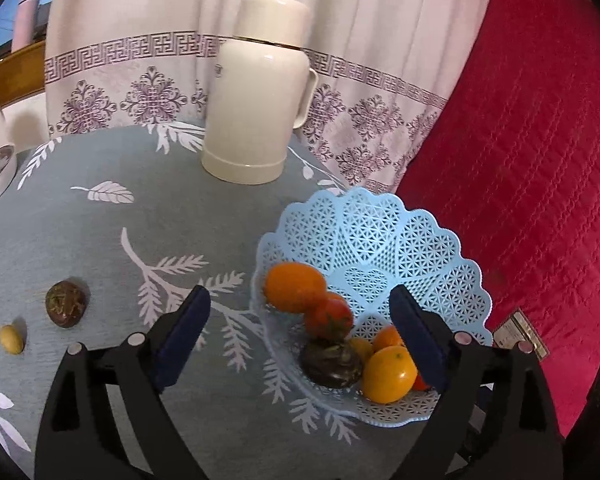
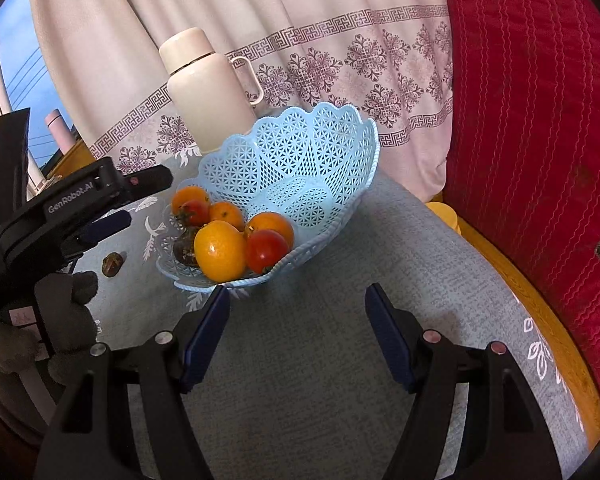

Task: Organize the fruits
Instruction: 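Withdraw the left gripper from the basket toward the small yellow fruit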

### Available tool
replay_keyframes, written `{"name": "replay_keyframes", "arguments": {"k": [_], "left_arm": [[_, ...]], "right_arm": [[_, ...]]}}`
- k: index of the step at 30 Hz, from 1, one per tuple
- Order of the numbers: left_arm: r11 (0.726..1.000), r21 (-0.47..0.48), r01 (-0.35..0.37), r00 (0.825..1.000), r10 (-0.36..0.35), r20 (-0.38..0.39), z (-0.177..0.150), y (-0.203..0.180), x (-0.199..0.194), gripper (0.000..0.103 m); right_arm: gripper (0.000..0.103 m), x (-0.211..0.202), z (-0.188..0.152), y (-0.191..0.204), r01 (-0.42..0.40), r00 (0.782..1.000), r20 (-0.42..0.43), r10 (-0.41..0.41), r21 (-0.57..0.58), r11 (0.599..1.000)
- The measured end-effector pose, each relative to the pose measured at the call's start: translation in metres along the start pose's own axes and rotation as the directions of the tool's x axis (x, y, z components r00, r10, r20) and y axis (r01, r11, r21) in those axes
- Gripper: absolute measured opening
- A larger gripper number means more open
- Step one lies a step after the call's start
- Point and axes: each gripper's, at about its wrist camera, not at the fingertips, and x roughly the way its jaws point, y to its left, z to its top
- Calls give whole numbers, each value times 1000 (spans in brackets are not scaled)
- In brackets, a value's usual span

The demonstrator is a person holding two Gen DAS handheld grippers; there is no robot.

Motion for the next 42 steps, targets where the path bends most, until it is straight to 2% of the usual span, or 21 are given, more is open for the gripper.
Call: {"name": "replay_keyframes", "arguments": {"k": [8, 11, 17, 28, 32, 36, 42], "left_arm": [[997, -30, -74, 997, 74, 17, -1, 19, -7, 93], [994, -52, -93, 995, 94, 15, -2, 27, -8, 98], [986, -115, -123, 992, 126, 20, -7, 46, -21, 100], [955, -163, -246, 964, 258, 56, -21, 85, -56, 100], [938, -182, -296, 948, 311, 61, -29, 105, -68, 100], [916, -197, -349, 930, 365, 47, -35, 125, -76, 100], [897, -219, -383, 917, 399, 29, -46, 149, -87, 100]], "right_arm": [[70, 1, -1, 0, 0, 1000, -2, 0, 0, 1000], [74, 1, -1, 0, -2, 1000, -1, 2, 0, 1000], [78, 3, -3, 3, -21, 1000, -18, 21, -15, 1000], [84, 0, -3, 8, -86, 996, -32, 85, -45, 995], [92, -8, -4, 15, -110, 994, 0, 110, -83, 990], [92, -10, -4, 21, -148, 989, -1, 149, -88, 985], [92, -8, -9, 36, -182, 983, -37, 179, -104, 978]]}}
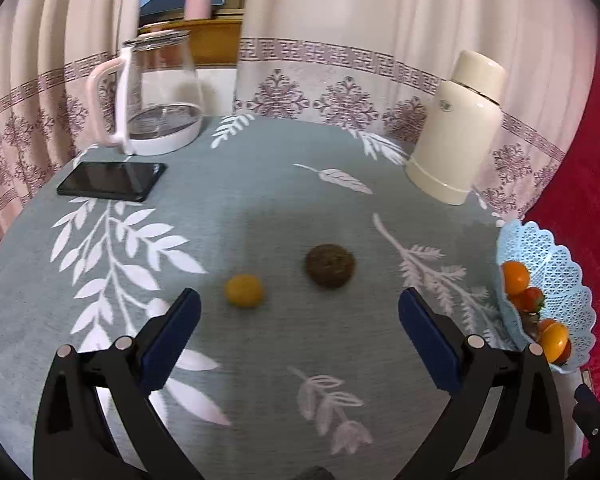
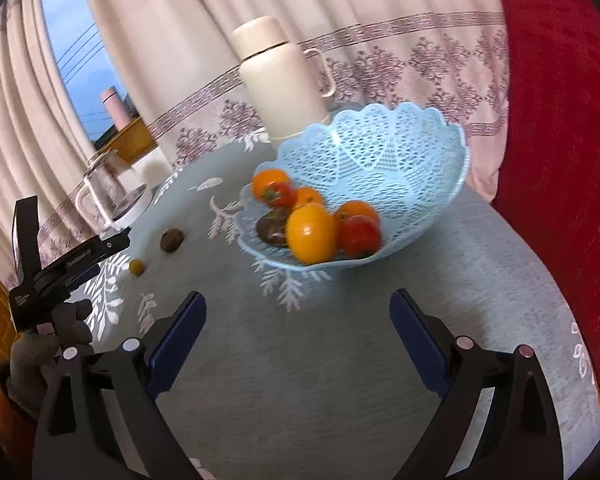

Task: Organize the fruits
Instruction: 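Withdraw the left gripper from the basket toward the small yellow fruit, then grasp the small yellow fruit with the left gripper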

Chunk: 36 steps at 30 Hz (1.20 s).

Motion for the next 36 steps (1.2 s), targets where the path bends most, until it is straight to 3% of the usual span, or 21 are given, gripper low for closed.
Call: {"name": "replay_keyframes", "arguments": {"k": [11, 19, 28, 33, 36], "left_arm": [[998, 9, -57, 998, 57, -22, -8, 32, 8, 100], [999, -2, -52, 994, 52, -95, -1, 39, 36, 98], [999, 17, -34, 983, 36, -180, 6, 33, 73, 61], [999, 15, -48, 983, 50, -176, 9, 35, 77, 37], [1000, -1, -11, 987, 11, -162, 8, 38, 74, 29]], "right_arm": [[92, 10, -9, 27, -51, 997, -66, 48, -53, 997], [92, 16, -16, 40, -72, 992, -107, 63, -76, 995], [92, 17, -19, 45, -63, 991, -120, 52, -94, 994], [92, 20, -18, 48, -57, 991, -128, 44, -100, 993], [92, 21, -17, 52, -57, 991, -129, 42, -114, 992]]}}
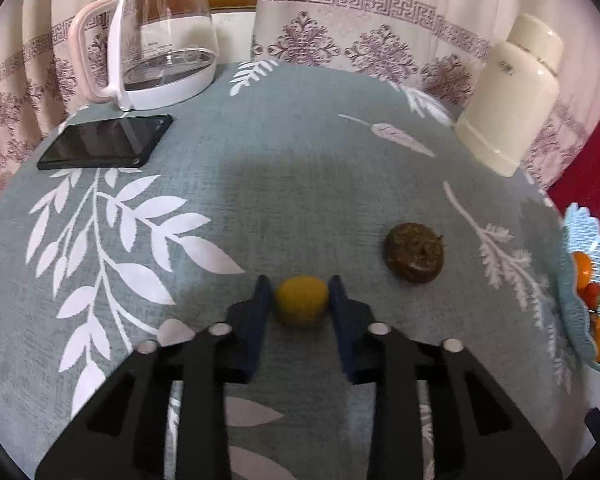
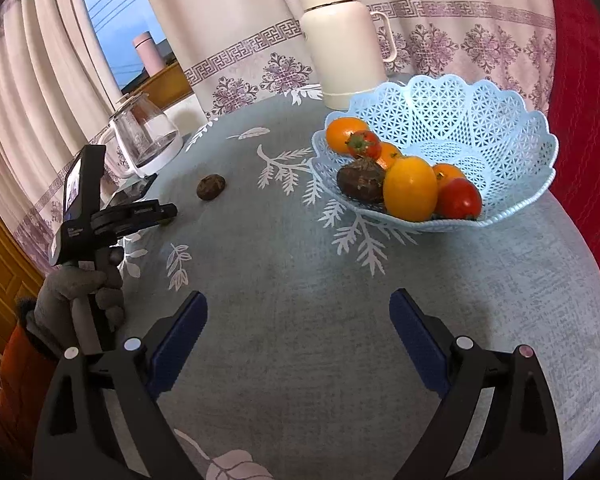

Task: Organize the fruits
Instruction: 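Grasp the small yellow fruit with the left gripper, then grasp the dark brown fruit with the right gripper while the left holds the yellow fruit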

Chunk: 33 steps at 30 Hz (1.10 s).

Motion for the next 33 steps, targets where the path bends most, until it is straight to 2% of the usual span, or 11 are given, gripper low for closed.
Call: {"name": "replay_keyframes", "arguments": {"k": [9, 16, 25, 31, 33], "left_arm": [[999, -46, -17, 996, 21, 90, -4, 10, -20, 29], [994, -96, -46, 989, 60, 138, -5, 22, -32, 29], [984, -161, -82, 985, 104, 138, -5, 39, -33, 29], [979, -189, -83, 985, 110, 135, -4, 44, -33, 29], [977, -198, -83, 986, 110, 128, -4, 46, -31, 29]], "right_arm": [[92, 15, 21, 29, -6, 1000, 3, 7, -89, 996], [92, 54, 43, 62, -14, 1000, -27, 9, -188, 982], [87, 128, 77, 94, -12, 996, -91, -11, -249, 968], [86, 159, 95, 117, -27, 995, -98, -1, -287, 958], [82, 168, 98, 122, -32, 995, -104, 2, -292, 956]]}}
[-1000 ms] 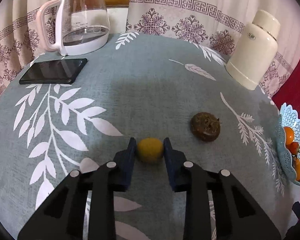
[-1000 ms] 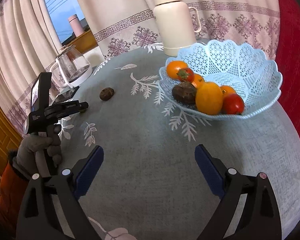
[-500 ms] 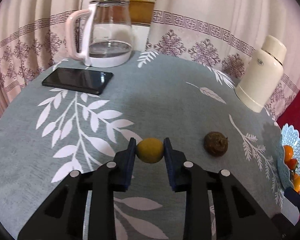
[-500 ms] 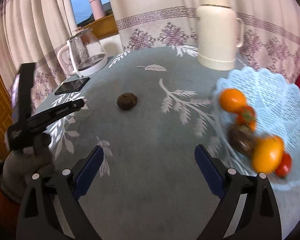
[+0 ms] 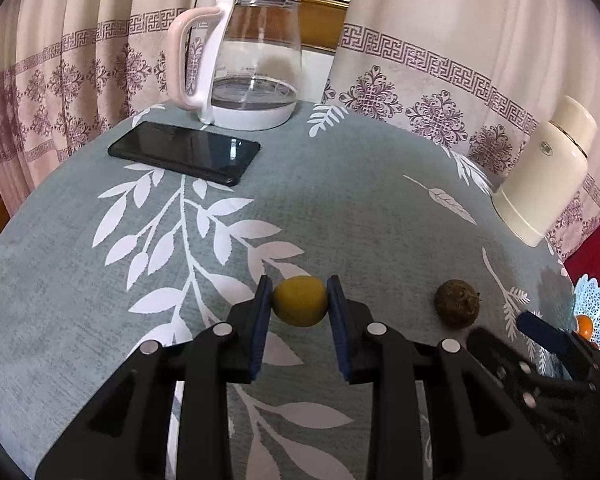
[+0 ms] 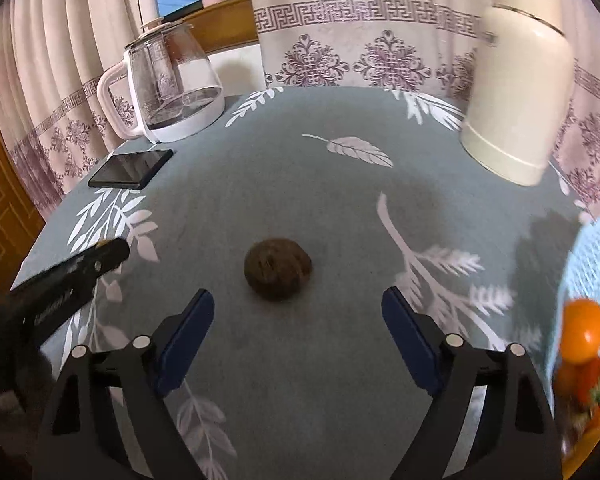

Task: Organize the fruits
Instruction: 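Grasp the dark brown fruit with the right gripper while the left holds the yellow fruit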

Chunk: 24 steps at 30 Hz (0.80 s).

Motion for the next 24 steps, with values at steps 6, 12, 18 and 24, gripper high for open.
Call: {"name": "replay_keyframes", "arguments": {"k": [6, 12, 18, 24], "left_arm": [[1000, -16, 4, 1000, -4, -3, 1, 3, 1, 29], [1000, -23, 8, 1000, -8, -8, 1, 4, 2, 29], [1000, -25, 11, 1000, -12, -11, 0, 4, 2, 29], [1000, -22, 15, 1000, -15, -13, -1, 3, 2, 29]], "right_arm": [[78, 20, 10, 9, -9, 1000, -22, 9, -21, 1000], [67, 32, 15, 13, -4, 999, -37, 4, -22, 1000], [53, 38, 16, 12, 22, 998, -53, -23, -26, 999], [44, 34, 13, 19, 31, 998, -46, -34, -58, 998]]}}
